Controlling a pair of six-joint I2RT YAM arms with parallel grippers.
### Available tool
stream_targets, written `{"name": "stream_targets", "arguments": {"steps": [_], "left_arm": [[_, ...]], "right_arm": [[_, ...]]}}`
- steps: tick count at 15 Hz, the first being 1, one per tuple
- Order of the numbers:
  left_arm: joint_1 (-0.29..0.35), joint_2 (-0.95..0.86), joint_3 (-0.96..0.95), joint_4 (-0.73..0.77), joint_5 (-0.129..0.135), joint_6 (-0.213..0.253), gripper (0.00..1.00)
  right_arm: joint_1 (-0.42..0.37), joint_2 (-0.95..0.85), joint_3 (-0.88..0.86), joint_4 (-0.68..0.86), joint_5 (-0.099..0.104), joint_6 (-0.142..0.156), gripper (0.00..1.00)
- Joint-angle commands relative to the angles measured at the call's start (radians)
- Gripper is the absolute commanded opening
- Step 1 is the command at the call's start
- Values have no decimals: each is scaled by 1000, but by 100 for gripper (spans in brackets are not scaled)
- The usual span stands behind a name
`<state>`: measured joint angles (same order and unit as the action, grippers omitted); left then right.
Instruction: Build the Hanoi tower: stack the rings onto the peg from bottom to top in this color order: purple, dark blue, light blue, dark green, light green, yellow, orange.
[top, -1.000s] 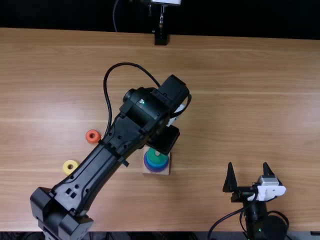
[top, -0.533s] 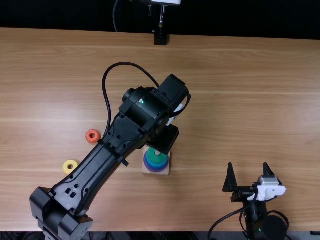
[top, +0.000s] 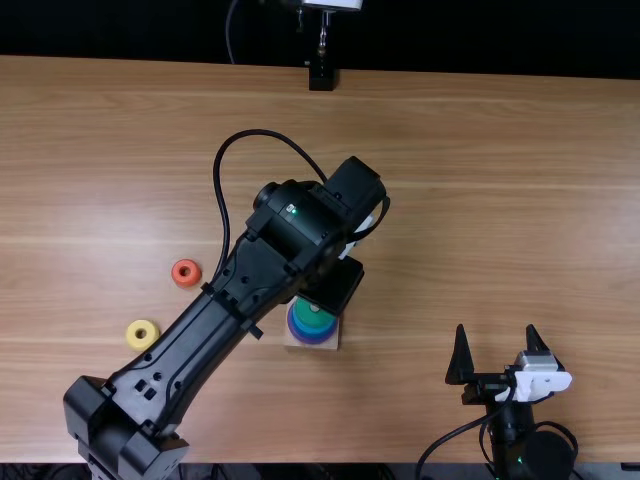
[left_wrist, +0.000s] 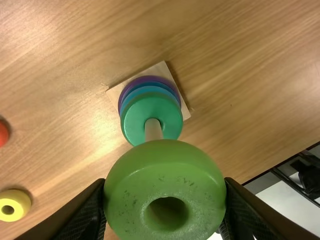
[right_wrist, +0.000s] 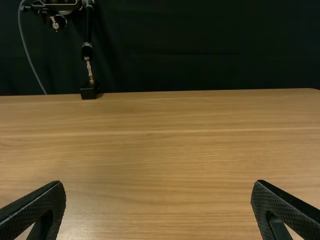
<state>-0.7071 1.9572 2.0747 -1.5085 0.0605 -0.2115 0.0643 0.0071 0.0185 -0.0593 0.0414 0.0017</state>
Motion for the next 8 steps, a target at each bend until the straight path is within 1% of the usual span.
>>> {"name": "stream_targets", "arguments": {"steps": [1,8], "left_arm": [[-3,19,18,3,8,-4,0],[9,11,-47,8,8,-2,0]], "right_arm": [[-11,-7,-6,-4,-6,0,100],[-11,-7,-6,-4,-6,2,100]]}}
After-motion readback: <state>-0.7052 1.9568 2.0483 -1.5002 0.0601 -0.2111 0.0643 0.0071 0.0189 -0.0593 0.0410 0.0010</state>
